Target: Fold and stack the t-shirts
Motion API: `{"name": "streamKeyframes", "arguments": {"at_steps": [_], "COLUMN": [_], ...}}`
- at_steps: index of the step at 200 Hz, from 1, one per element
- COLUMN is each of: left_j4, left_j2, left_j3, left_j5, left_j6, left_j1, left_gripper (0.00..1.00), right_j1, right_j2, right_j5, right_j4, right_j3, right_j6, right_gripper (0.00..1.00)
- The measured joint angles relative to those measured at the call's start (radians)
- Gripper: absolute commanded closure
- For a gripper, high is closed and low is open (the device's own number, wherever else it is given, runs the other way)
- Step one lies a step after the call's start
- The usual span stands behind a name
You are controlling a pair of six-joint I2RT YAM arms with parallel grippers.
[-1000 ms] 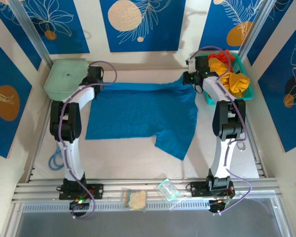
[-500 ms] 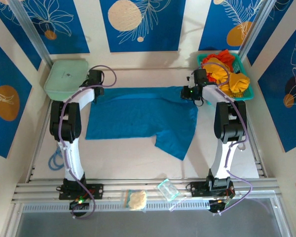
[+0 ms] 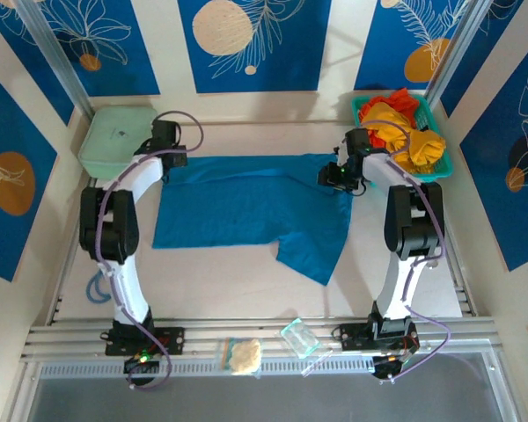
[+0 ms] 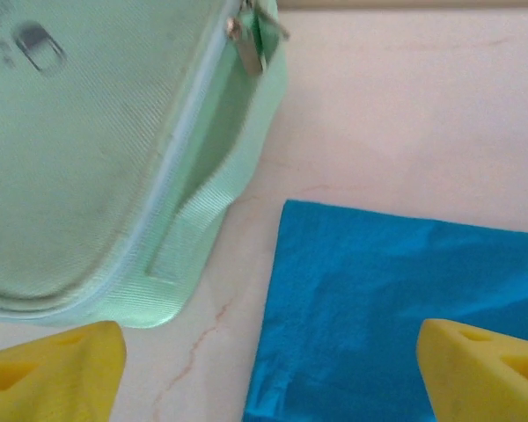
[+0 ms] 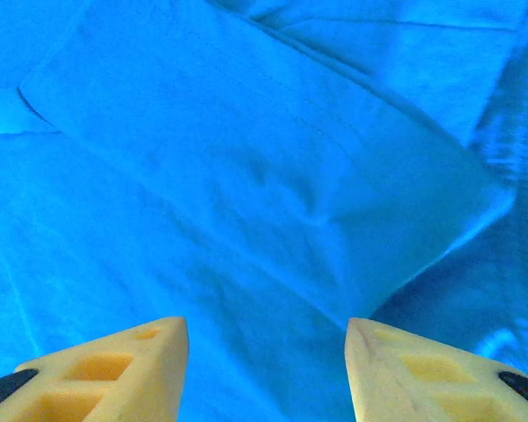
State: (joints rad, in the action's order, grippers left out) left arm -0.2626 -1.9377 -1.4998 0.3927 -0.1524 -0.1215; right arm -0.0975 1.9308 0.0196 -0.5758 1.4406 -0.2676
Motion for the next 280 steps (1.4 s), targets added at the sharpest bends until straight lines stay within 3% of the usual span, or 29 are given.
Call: {"name": "streamKeyframes", "arguments": {"at_steps": [52, 111, 160, 280], "left_j4": [-0.085, -0.219, -0.255, -0.254], "left_j2": [0.252, 0.439, 0.454, 0.454], "left_j3": [0.02, 0.082, 0.174, 0.192], "left_j5": [-0.03, -0.087, -0.106, -0.132], "left_j6": [-0.003, -0.027, -0.041, -0.06], "left_j1": [-0.001, -0.003, -0.003, -0.003], "left_gripper": [0.01, 0.01, 0.01, 0.01], "right_j1": [-0.047, -0.063, -0.063, -0.066], "right_j2": [-0.002, 0.378, 0.576, 0.706], "right_j5": [-0.08, -0.037, -0.006, 0.061], "right_j4": [-0.092, -0.138, -0.226, -0.36], "right_j3": [0.197, 0.635, 0.87, 1.074], "right_j6": [0.089, 0.214, 0.25, 0.261], "right_gripper": [0.5, 0.5, 0.5, 0.58]}}
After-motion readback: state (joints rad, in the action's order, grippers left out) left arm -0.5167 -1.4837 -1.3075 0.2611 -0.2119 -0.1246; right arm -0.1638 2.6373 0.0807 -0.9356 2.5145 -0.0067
